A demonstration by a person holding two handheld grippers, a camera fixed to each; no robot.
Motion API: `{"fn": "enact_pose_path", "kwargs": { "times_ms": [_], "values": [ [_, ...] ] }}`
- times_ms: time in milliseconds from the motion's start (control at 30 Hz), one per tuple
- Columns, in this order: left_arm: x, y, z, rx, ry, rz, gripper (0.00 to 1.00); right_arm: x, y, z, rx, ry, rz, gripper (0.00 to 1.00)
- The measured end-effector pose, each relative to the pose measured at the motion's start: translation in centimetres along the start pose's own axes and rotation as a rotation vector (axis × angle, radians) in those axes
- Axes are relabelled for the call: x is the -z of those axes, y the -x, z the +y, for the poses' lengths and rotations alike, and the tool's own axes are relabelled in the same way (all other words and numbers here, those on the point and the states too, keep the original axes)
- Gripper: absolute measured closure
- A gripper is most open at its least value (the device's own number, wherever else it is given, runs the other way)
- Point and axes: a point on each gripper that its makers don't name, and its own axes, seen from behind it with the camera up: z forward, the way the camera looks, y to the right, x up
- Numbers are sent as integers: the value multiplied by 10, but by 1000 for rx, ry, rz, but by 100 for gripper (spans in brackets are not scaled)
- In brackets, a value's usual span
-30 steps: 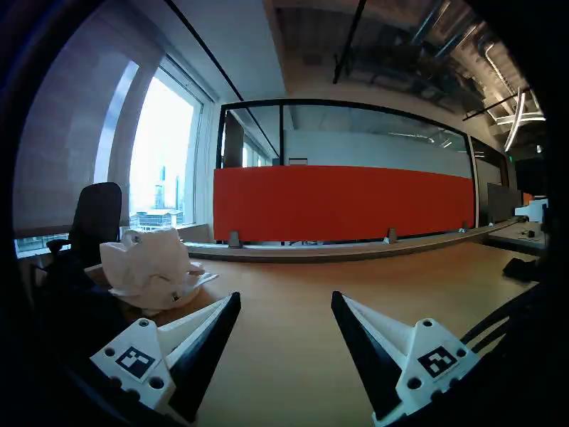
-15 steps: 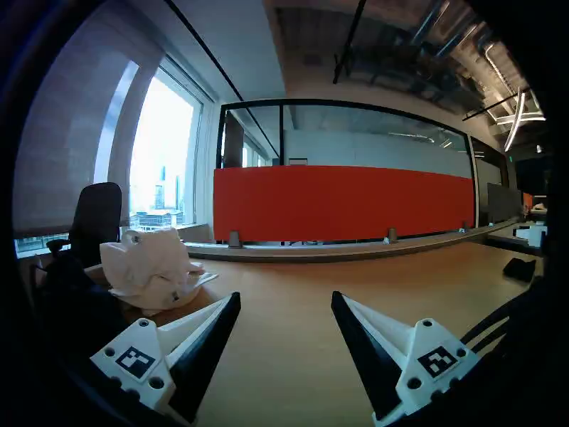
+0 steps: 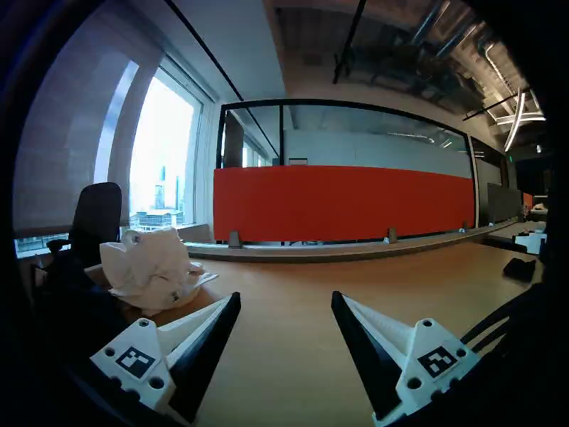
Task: Fold towel
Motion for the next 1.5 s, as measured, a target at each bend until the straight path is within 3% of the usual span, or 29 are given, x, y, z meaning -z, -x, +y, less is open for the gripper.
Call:
{"fn": "enact_pose_path", "kwargs": {
  "times_ms": [600,1500],
  "values": [
    [0,1,0,0,0,0,6,3,7,-23,57,-44,11,0],
    [0,1,0,0,0,0,6,8,3,-25,58,-51,39,0]
  ]
}}
